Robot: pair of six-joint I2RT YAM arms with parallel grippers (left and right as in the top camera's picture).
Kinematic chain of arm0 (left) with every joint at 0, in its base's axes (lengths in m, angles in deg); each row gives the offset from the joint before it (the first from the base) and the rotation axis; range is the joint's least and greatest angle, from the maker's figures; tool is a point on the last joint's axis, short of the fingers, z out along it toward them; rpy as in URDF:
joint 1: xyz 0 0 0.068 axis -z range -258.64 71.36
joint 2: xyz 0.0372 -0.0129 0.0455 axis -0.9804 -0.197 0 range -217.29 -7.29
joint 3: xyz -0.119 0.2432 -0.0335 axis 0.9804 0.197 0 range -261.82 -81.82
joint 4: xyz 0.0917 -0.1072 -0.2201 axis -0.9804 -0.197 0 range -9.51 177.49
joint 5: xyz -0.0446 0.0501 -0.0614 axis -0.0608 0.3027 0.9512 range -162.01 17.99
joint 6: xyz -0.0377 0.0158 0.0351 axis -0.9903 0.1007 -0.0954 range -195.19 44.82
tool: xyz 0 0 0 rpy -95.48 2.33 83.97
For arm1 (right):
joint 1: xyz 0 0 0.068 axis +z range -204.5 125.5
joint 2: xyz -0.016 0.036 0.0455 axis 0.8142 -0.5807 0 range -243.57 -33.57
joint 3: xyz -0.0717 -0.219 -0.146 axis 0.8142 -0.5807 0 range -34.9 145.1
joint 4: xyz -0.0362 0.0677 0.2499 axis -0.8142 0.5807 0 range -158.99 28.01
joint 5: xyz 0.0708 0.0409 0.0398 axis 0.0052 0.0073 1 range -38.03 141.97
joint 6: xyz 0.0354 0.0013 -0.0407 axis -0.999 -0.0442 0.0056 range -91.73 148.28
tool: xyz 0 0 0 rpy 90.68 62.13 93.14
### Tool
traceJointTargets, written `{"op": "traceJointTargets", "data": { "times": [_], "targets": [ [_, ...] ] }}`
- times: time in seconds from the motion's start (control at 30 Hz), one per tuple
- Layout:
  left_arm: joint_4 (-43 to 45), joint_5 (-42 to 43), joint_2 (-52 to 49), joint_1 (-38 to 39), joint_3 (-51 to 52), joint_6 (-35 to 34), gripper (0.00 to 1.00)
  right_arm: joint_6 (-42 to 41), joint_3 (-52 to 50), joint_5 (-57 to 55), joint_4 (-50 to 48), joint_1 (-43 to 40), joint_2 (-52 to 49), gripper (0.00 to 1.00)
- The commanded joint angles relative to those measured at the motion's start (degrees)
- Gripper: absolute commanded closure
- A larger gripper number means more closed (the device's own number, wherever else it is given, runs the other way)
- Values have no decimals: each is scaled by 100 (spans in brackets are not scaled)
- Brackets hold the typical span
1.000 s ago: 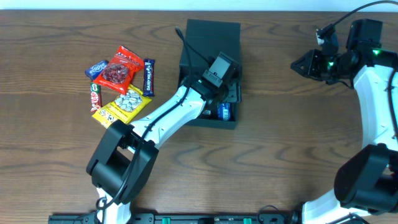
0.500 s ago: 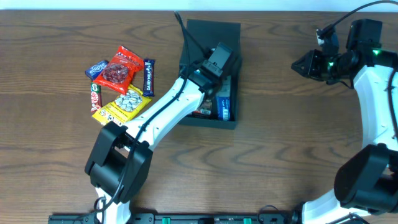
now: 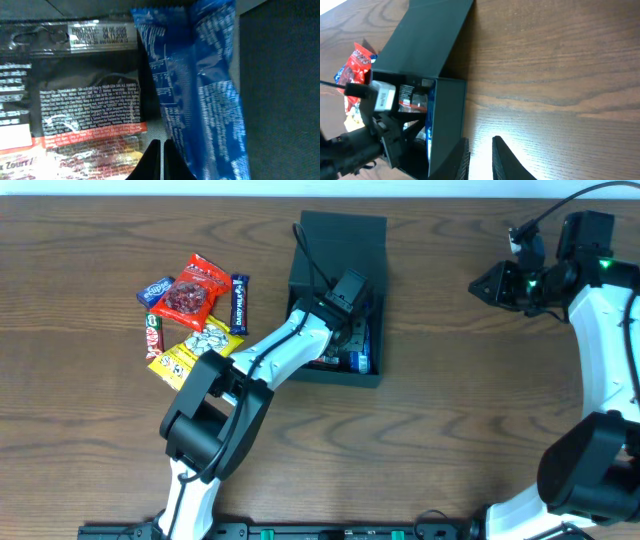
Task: Pack container
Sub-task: 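Lower the blue Oreo pack into the black box with the left gripper, then move the left gripper to the snacks and grasp the Cadbury Dairy Milk bar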
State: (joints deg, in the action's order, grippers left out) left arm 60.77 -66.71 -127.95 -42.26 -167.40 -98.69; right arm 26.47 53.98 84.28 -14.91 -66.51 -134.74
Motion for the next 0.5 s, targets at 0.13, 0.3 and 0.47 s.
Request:
{"op": "traceJointTargets", "data": {
  "times": [0.13, 0.3, 0.47],
  "targets": [
    [256, 409, -116, 7, 24, 658, 95, 170, 35, 2, 31, 20, 35, 84],
    [319, 616, -118, 7, 24, 1038, 94, 170, 35, 2, 48, 20, 35, 84],
    [313, 616, -111, 4, 20, 1110, 94, 170, 35, 2, 61, 20, 35, 84]
  ]
}}
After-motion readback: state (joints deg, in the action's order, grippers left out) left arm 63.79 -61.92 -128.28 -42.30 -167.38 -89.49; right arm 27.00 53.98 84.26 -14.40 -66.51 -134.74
